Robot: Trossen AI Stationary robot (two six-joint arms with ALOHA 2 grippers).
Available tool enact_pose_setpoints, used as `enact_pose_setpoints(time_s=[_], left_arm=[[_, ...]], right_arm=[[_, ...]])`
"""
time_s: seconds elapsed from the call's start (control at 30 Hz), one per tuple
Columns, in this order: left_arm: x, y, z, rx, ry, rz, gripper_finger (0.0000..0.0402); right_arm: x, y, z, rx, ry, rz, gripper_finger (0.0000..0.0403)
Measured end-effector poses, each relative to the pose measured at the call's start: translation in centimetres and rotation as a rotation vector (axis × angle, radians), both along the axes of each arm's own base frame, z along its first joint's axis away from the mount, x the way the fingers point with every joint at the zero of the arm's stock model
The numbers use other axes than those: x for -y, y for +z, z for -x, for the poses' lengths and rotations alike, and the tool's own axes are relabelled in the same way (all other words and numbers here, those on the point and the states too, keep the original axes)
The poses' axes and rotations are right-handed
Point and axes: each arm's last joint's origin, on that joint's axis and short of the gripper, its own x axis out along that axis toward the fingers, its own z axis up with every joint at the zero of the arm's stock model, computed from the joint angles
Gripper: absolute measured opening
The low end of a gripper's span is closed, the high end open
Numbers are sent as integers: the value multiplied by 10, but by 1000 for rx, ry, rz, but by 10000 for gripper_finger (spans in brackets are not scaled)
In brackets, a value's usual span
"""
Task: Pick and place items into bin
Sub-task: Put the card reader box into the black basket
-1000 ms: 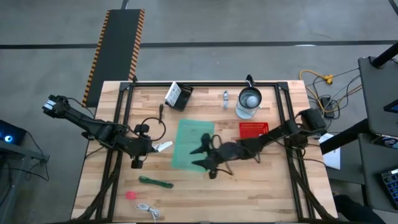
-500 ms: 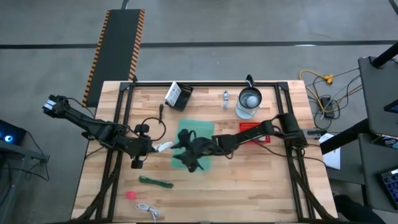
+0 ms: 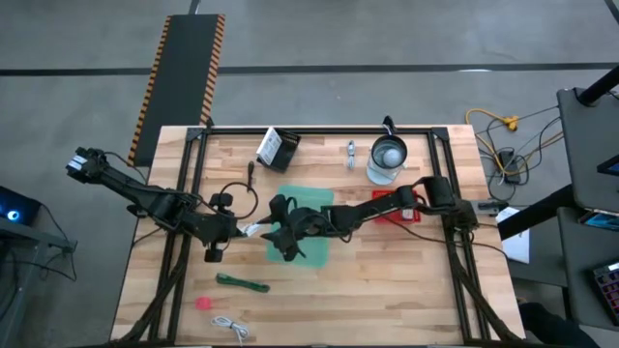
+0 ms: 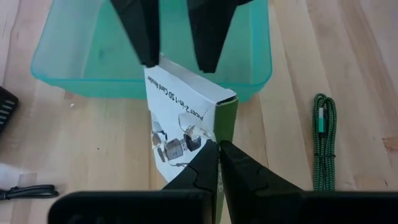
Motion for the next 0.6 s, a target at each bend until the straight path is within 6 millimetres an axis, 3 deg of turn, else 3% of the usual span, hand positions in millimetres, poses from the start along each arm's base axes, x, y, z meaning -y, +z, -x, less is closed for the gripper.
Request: enact_pose_setpoints(time_s=[0.6], left_arm=[[2, 3, -5, 52, -53, -25, 0]], right_arm=[[10, -1, -1, -11, 66, -34, 187]])
